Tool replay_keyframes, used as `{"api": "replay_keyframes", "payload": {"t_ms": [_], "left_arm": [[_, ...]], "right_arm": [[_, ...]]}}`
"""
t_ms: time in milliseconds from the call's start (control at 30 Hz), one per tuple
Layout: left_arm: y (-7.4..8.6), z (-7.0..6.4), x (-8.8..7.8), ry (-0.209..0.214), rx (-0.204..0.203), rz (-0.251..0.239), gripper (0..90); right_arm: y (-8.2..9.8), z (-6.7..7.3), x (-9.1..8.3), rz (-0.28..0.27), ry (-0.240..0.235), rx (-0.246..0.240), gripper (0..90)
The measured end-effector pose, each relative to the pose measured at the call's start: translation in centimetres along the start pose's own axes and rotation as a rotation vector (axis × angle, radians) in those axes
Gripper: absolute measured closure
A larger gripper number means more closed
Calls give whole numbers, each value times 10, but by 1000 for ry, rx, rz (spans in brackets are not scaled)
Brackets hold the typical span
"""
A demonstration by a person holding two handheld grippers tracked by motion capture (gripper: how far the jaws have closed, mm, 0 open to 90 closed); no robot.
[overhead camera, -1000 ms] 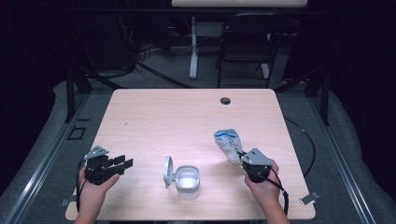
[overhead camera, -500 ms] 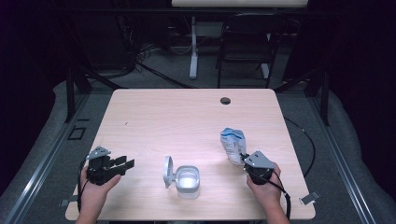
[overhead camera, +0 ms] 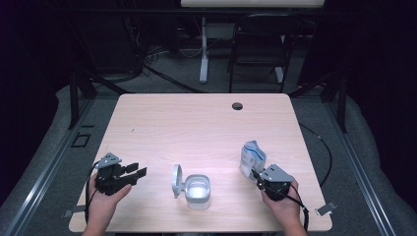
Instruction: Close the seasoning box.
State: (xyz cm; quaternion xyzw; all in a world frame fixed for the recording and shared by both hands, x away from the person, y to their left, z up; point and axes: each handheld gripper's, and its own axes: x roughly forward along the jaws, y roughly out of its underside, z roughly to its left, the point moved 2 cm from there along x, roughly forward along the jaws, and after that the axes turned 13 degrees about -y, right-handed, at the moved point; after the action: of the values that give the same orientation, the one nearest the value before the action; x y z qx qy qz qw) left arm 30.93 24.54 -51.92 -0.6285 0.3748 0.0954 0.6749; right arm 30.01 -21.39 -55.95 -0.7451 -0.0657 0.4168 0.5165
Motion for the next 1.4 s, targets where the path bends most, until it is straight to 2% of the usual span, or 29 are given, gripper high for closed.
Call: {"api": "replay_keyframes", "payload": {"t_ms": [100,233,367,467,567,733,1000,1100,1233,1400], "left_arm": [[-2,-6,-1,19,7,-6,566],[-5,-14,-4,50,24,-10,614],[-8,-26,-7,86,72,-25,727],[-10,-34,-10,109,99,-31,835],[-13,-42,-13,142,132,-27,899],[-15,-50,-15,153,162,-23,900],[-17,-62,-19,196,171,-35,900],[-19,-70,-21,210,189,-42,900],[-20,-79,-22,220,218,-44,900],[-20,-85,-22,229,226,-46,900]], "right_arm": [[1,-1,-2,-20,-23,21,654],[2,2,0,4,-48,0,543],[3,4,2,30,-46,0,483],[2,5,2,30,-44,4,433],[1,6,1,30,-41,11,413],[1,4,0,23,-36,28,392],[-1,4,-3,9,-26,29,391],[-1,4,-3,7,-28,35,391],[0,3,-2,10,-31,41,392],[0,4,-2,13,-35,37,394]]}}
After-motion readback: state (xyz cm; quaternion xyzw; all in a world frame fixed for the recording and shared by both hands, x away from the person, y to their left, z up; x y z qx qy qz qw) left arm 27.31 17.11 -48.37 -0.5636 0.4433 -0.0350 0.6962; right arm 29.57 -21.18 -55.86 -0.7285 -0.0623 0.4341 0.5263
